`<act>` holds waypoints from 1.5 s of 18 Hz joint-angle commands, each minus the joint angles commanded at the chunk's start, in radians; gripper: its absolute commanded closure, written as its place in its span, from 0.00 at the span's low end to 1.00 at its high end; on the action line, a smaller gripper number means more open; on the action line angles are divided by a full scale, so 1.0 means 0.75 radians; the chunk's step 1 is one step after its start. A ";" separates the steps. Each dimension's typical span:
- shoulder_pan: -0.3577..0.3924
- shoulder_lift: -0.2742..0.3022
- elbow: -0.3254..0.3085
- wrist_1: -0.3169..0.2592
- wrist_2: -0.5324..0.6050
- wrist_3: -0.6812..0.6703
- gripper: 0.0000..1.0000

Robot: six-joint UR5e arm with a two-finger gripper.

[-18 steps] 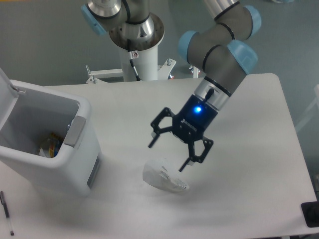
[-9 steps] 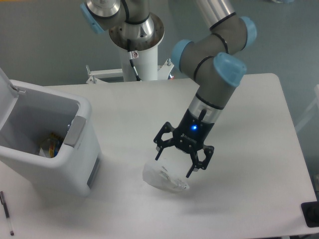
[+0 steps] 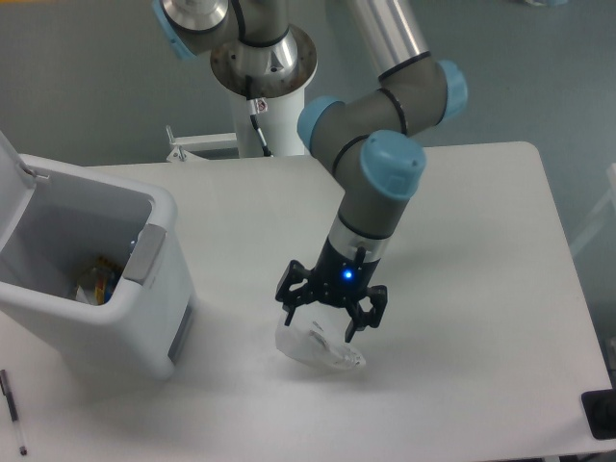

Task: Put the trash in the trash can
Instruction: 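Lower the open gripper onto the plastic bag and close it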

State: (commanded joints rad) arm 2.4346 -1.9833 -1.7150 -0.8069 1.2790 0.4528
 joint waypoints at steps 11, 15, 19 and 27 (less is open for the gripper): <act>-0.127 -0.147 0.110 -0.004 0.338 -0.201 0.04; -0.145 -0.158 0.113 -0.008 0.377 -0.201 0.38; -0.145 -0.158 0.115 -0.008 0.377 -0.201 0.61; -0.145 -0.154 0.127 -0.008 0.363 -0.203 0.74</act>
State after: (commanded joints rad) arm 2.3255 -2.0985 -1.6199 -0.8130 1.5509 0.3007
